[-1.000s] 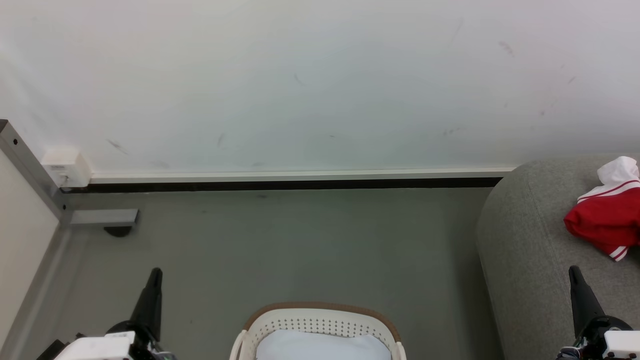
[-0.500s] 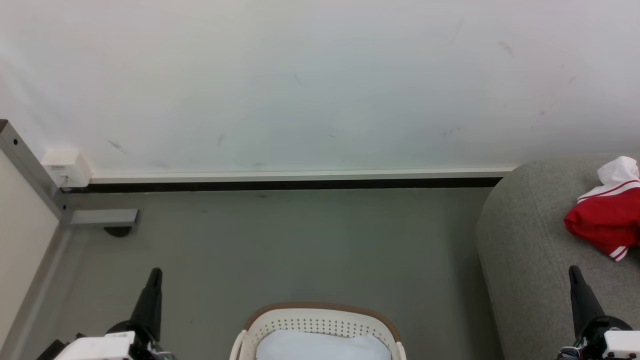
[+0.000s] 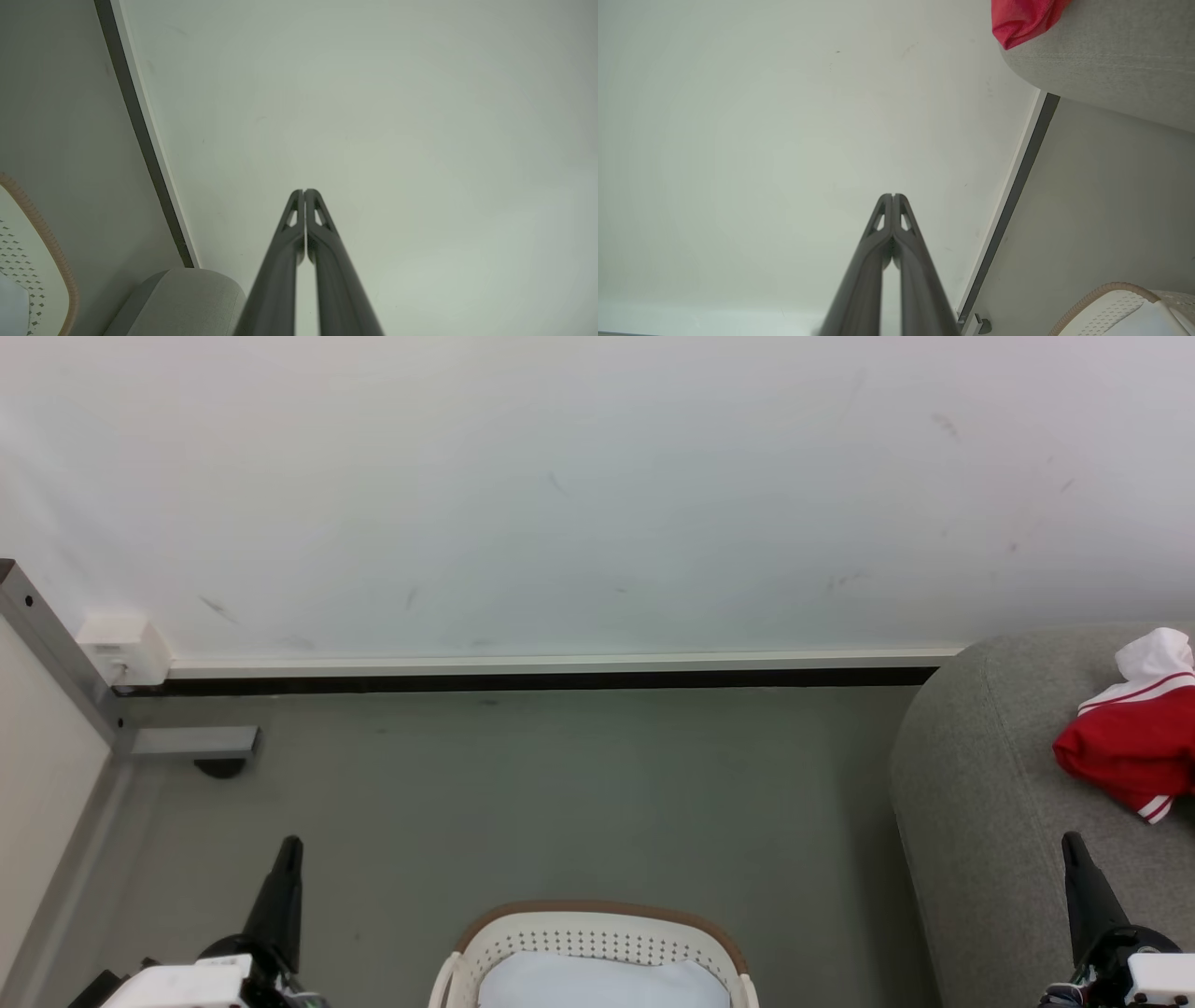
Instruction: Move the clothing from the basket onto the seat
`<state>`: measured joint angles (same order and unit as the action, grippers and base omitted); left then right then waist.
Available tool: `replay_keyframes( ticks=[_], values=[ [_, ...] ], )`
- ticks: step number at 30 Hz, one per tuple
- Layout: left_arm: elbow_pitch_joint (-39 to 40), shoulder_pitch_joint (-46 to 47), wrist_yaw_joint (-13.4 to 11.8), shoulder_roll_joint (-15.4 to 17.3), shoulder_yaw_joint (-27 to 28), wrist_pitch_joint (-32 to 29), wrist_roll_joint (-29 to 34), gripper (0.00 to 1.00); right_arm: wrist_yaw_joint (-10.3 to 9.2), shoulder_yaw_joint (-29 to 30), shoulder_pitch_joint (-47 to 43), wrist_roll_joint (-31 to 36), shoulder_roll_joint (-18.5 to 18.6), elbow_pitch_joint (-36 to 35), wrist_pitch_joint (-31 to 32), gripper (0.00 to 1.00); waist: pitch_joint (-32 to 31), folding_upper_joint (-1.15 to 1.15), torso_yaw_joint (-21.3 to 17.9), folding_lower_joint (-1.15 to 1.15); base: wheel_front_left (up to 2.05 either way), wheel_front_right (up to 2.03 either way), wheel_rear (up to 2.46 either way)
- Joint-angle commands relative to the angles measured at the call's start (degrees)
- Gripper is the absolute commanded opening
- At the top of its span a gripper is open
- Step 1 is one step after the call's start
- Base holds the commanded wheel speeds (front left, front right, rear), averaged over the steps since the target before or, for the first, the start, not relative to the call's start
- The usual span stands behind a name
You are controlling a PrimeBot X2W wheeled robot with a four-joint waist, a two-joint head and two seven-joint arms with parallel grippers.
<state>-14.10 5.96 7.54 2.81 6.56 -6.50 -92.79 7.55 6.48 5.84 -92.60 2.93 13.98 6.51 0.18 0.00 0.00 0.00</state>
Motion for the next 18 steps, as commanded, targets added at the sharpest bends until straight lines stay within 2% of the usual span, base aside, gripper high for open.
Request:
replay_keyframes(
  ticks=[1, 18],
  values=[
    [0.0, 0.5, 0.1, 0.1, 0.2, -0.2, 0.7, 0.0, -0.12, 0.2, 0.7, 0.3, 0.0, 0.1, 0.2, 0.0, 0.0, 0.0, 0.0, 0.0, 0.0, 0.0, 0.0],
    [0.0, 0.5, 0.1, 0.1, 0.2, -0.2, 0.7, 0.0, -0.12, 0.3, 0.7, 0.3, -0.1, 0.1, 0.2, 0.0, 0.0, 0.0, 0.0, 0.0, 0.0, 0.0, 0.0]
  ],
)
